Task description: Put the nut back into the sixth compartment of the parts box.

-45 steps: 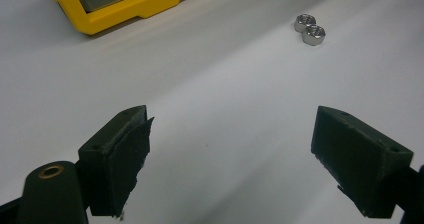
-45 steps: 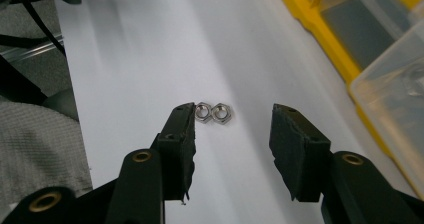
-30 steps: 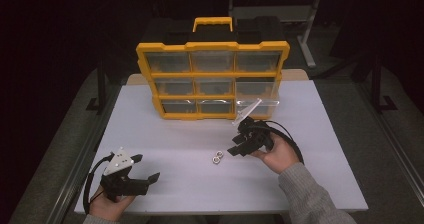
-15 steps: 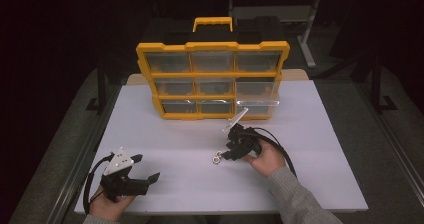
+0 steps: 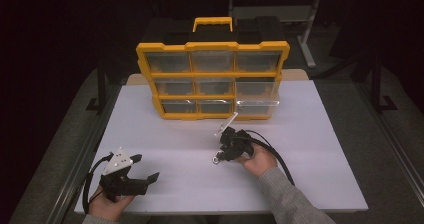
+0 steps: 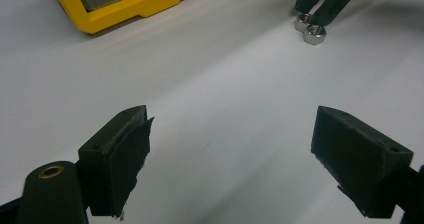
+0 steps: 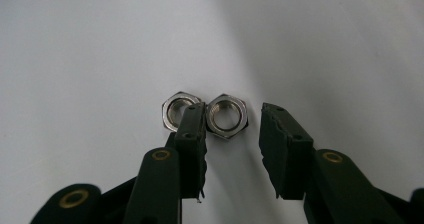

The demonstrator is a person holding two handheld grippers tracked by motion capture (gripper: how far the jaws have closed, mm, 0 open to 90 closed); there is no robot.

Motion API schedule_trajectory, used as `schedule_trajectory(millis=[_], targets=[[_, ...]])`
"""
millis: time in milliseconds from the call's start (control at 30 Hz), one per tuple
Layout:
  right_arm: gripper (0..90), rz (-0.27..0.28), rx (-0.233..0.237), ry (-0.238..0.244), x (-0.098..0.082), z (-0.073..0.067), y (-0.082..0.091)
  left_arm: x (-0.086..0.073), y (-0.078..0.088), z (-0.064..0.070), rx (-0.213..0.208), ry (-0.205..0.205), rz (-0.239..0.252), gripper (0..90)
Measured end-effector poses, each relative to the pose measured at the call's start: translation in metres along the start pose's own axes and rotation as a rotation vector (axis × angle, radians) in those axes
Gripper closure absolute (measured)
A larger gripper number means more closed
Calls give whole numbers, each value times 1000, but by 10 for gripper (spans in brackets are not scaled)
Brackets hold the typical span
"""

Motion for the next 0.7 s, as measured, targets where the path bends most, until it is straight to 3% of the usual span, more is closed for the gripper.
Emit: schedule_trajectory(millis=[700], targets=[[683, -39, -28, 35, 6, 5, -8, 0, 0, 0, -1, 1, 3, 152]])
Point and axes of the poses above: each handheld gripper's, and its own axes: y roughly backward along the jaws, x roughly out of its top, z roughly to its right, the point moved 9 cm from there along -y, roughly forward along the jaws, and after that the axes turned 10 degrees about y, right-handed, at the moved point
